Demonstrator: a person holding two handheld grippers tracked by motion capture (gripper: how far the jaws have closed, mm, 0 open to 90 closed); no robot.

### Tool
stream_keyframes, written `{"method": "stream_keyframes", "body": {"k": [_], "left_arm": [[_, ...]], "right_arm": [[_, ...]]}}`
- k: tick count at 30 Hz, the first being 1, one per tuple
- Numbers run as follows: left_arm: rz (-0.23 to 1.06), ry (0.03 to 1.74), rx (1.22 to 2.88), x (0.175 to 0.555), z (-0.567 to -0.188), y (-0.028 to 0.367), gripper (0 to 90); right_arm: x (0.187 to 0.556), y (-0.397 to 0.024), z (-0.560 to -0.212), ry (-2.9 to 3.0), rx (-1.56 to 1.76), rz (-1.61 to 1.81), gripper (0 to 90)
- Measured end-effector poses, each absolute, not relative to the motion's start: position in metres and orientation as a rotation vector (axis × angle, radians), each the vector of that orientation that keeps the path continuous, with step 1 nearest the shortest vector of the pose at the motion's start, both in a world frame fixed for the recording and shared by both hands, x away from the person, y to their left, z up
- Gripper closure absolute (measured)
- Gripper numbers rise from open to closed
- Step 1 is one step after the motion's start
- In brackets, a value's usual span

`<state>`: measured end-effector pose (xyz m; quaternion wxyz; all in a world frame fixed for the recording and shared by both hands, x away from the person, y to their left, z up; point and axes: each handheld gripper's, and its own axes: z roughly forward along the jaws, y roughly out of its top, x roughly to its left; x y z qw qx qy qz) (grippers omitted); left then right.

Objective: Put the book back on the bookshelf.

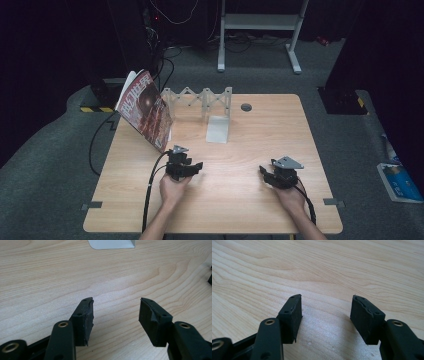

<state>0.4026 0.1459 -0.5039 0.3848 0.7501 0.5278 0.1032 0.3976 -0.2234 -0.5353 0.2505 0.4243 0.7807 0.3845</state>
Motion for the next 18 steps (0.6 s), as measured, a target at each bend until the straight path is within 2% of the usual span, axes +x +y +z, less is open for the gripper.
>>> {"method": "stream_keyframes", "body": {"k": [6, 9, 18], "left_arm": [[0.286, 1.343, 1.936, 0.403, -0.509, 0.142, 45.2], [0.368, 1.329, 1.944, 0.400, -0.511, 0.137, 45.7], [0.418, 1.313, 1.962, 0.400, -0.519, 0.128, 45.7]], "right_arm": [[0.398, -0.223, -0.535, 2.126, 1.153, 1.046, 42.6], [0.398, -0.223, -0.535, 2.125, 1.154, 1.046, 42.6], [0.397, -0.223, -0.535, 2.124, 1.154, 1.045, 42.6]]}}
